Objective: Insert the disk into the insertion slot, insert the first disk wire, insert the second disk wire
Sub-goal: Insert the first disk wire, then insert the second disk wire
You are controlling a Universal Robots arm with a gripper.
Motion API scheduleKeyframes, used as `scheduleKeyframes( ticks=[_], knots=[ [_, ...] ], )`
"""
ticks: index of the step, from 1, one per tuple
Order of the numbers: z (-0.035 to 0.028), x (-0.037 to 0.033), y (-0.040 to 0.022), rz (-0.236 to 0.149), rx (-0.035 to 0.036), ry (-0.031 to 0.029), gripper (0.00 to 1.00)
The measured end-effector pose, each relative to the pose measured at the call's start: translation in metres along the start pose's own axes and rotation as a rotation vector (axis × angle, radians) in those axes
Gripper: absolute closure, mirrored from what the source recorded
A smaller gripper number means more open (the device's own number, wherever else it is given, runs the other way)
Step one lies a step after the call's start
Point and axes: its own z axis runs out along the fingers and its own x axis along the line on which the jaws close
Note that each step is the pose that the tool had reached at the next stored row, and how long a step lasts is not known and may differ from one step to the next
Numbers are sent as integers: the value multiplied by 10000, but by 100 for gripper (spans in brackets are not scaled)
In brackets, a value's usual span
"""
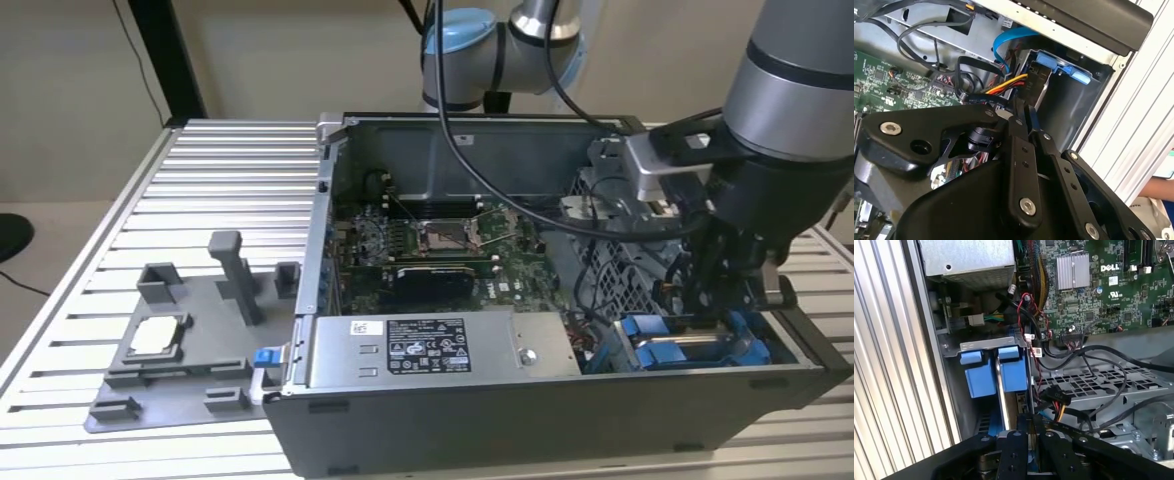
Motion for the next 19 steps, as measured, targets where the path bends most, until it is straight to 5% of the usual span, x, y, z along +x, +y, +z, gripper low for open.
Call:
scheduleKeyframes(
  ticks=[19],
  knots=[
    [61, 3, 11, -35, 43, -11, 100]
  ],
)
